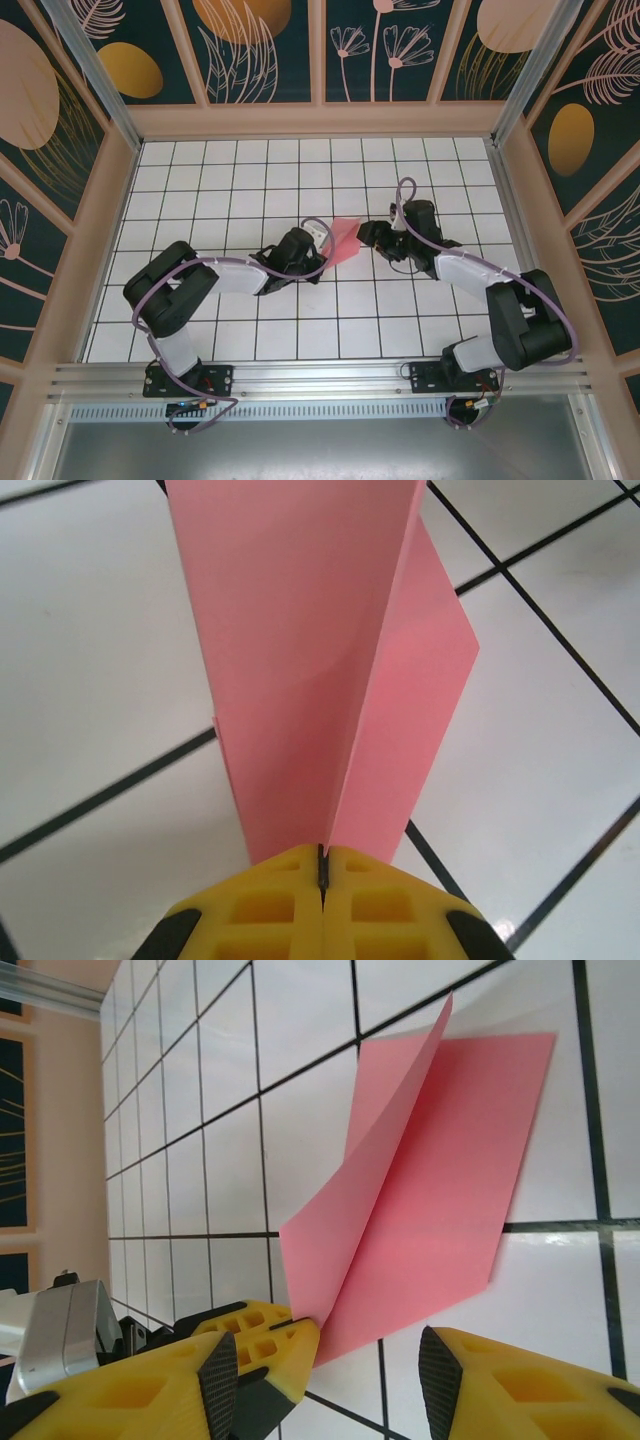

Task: Fold a paper plane with a square sheet of paper (pick it up from the middle)
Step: Fourth fold the wing at the center of the table.

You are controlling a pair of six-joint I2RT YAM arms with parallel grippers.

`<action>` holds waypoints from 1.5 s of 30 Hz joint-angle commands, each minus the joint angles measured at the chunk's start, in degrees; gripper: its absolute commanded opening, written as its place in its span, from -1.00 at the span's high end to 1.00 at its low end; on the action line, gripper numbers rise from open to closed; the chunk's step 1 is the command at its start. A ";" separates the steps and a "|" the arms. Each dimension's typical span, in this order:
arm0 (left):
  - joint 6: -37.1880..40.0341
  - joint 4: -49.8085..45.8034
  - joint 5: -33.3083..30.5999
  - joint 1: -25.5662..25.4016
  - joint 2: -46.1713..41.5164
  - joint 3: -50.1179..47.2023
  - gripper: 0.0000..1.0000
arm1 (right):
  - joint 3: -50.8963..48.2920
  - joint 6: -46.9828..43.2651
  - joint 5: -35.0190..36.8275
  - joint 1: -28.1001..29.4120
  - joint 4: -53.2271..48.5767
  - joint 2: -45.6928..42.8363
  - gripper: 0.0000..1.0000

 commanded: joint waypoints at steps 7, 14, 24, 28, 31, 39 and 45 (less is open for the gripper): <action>-6.30 4.43 4.96 -0.36 1.39 -1.04 0.97 | 0.46 -3.17 -2.78 1.30 3.40 5.36 -0.02; -12.77 5.65 9.93 -0.17 2.08 -0.18 0.97 | 3.05 -2.64 -3.13 3.21 4.72 10.63 0.05; -18.50 6.80 12.70 0.34 4.64 0.20 0.97 | 5.39 -3.37 -3.19 3.46 5.03 15.48 0.13; -20.42 7.16 12.85 0.82 4.93 -0.01 0.97 | 5.11 -3.68 -2.95 3.38 5.22 15.22 0.16; -21.79 8.18 12.77 1.23 4.31 -0.74 0.97 | 4.22 -3.77 -2.87 3.38 6.05 13.72 0.10; -23.24 9.30 14.67 2.09 3.40 -0.94 0.96 | 3.13 -3.59 -1.37 3.37 5.62 13.30 0.10; -23.55 9.13 14.77 2.37 3.02 -1.01 0.96 | 5.23 -4.38 -1.75 3.38 4.85 15.55 0.17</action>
